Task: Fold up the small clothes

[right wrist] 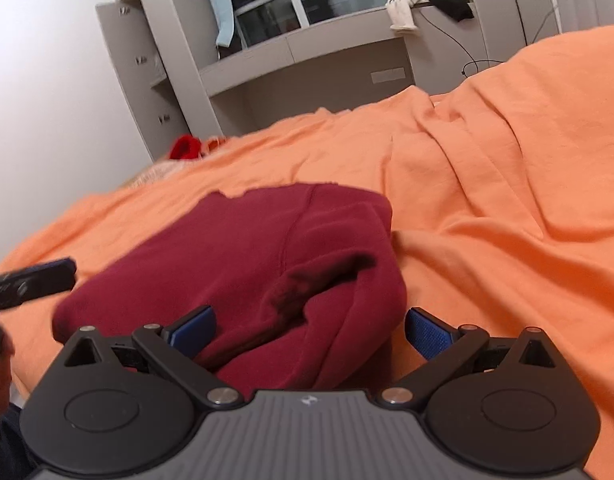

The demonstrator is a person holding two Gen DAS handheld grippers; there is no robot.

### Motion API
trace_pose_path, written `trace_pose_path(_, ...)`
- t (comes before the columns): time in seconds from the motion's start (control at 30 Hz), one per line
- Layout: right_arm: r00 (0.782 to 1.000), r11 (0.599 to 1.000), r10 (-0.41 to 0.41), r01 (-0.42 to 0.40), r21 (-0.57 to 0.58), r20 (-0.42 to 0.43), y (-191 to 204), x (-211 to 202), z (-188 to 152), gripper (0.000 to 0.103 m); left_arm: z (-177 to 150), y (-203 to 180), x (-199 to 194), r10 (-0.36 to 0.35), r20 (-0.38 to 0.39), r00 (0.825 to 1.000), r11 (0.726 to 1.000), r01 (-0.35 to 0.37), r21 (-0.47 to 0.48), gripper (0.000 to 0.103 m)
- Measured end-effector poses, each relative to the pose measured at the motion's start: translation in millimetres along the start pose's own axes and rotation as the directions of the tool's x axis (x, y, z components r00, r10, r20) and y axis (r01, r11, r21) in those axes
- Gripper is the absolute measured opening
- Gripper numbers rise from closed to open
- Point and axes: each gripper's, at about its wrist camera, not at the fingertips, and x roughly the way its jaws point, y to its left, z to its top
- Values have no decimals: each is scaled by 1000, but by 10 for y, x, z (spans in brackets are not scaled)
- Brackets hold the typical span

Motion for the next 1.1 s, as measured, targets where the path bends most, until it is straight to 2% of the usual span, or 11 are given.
trace_pose_path(0.1, 1000, 1000, 11, -11, 21, 17, -33, -41, 25, 103, -65, 185, 205, 36, -64, 997, 999, -37, -2, 103)
trace_pose_path(0.17, 999, 998, 20, -23, 61, 50, -104, -97, 40, 103, -165, 307, 250, 2, -92, 996, 999, -6, -38, 103)
trace_pose_path(0.37, 987, 973, -29, -8, 233, 157, -382, -278, 88, 103, -483, 520, 312, -69, -63, 996, 991, 61, -121, 103)
trace_pose_path(0.43, 984, 974, -45, 4, 228, 174, -406, -301, 93, 91, -559, 559, 341, -83, -66, 994, 985, 72, -159, 103)
trace_pose_path(0.53, 986, 985, -31, 3, 173, 164, -362, -293, 87, 61, -561, 564, 351, -88, -60, 994, 985, 78, -155, 103)
trace_pose_path(0.6, 989, 993, -14, -4, 119, 149, -273, -269, 84, 35, -577, 564, 359, -86, -56, 995, 985, 77, -153, 103)
trace_pose_path(0.73, 987, 991, -86, 98, -89, 134, 14, -257, 17, 20, -608, 544, 357, -86, -48, 995, 985, 78, -152, 103)
trace_pose_path(0.83, 987, 958, -127, 147, -248, 98, 206, -218, -42, 24, -622, 554, 360, -90, -47, 995, 984, 81, -155, 103)
trace_pose_path(0.93, 994, 950, -107, 111, -291, 32, 234, -175, -86, 47, -630, 561, 353, -95, -47, 994, 984, 87, -157, 103)
trace_pose_path(1.03, 997, 970, -54, 65, -234, 51, 128, -277, -53, 64, -634, 567, 353, -99, -46, 994, 983, 90, -157, 103)
trace_pose_path(1.1, 996, 991, 7, 6, -137, 90, -6, -387, -11, 93, -634, 569, 353, -99, -46, 994, 983, 91, -159, 103)
